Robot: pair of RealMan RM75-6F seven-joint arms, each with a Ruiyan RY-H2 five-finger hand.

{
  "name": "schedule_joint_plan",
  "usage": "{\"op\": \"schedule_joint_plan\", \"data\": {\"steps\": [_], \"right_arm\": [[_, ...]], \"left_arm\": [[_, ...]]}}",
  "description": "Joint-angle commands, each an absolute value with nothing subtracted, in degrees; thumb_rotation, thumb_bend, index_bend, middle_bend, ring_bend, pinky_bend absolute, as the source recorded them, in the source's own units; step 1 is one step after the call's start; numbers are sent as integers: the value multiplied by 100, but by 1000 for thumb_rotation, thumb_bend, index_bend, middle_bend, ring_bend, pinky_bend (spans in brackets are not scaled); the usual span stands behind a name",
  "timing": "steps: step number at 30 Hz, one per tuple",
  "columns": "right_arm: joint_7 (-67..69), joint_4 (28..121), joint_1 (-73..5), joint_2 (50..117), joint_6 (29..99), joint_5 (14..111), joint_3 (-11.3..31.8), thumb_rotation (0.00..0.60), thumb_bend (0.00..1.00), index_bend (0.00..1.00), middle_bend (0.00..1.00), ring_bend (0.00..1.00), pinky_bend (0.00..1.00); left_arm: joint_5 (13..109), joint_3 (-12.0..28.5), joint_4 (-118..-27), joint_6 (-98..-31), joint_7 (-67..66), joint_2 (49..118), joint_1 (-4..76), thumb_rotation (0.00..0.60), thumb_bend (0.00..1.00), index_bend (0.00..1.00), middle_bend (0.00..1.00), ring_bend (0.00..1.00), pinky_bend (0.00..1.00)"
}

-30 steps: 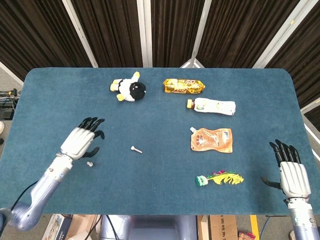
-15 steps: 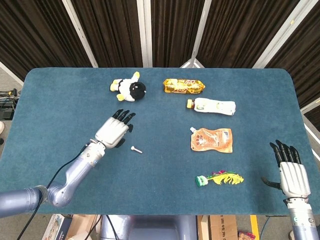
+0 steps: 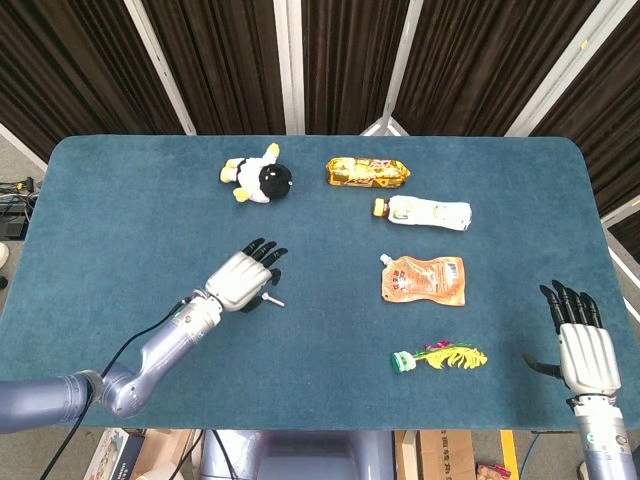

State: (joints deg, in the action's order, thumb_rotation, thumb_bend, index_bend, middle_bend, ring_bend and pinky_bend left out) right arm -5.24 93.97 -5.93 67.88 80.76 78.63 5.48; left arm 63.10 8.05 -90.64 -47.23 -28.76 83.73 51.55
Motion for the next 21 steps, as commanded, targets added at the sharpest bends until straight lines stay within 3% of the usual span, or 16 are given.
{"op": "schedule_joint_plan", "data": {"steps": [1,21], "right_arm": [[-489,9403,-587,6770,8080,7864,551,600,115,105,68,62,0],[-302,9401,-555,6674,8100,7836,587,600,115,105,69,62,0]], "left_arm": [[6492,746,-8871,-4798,-2610,8577,5107,600,494,408,37,0,0],[6725,521,-8019,-4759,-2499,9379,5158,600,496,409,38,0,0]]}}
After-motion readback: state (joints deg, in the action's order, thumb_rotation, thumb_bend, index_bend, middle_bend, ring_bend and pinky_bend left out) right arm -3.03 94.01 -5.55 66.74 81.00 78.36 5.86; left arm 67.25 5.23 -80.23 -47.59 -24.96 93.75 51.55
